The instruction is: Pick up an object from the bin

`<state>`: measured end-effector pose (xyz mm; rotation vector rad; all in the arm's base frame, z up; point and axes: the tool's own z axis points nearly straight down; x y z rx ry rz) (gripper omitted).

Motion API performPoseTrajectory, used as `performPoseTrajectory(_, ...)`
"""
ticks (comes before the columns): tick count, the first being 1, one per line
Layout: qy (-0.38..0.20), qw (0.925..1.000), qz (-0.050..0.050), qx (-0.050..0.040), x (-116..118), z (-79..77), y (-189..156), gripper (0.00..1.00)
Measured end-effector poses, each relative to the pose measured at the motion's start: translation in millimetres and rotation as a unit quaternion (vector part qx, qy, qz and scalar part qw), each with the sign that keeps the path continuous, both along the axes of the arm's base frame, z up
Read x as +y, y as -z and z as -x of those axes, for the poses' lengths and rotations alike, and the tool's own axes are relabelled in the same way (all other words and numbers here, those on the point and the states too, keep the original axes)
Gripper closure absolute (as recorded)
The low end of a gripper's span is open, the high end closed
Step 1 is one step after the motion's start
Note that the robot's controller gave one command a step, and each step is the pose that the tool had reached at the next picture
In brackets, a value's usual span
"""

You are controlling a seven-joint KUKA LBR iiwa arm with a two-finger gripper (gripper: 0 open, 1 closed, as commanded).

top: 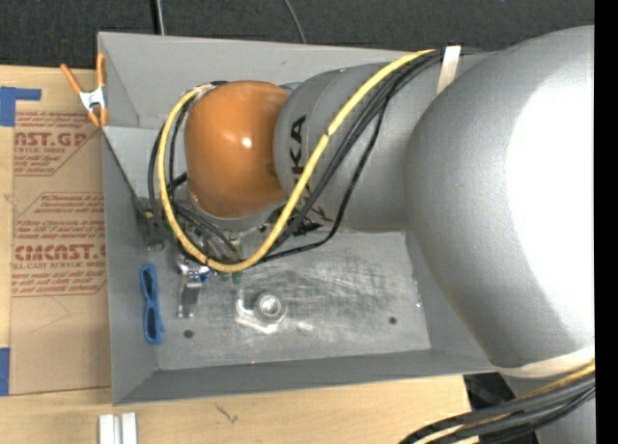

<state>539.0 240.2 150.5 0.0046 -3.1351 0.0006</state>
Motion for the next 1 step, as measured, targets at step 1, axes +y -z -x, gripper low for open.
performPoseTrajectory(1,0.009,1.0,0.0,-0.002,-10.6,-37.4,76.8,0.0)
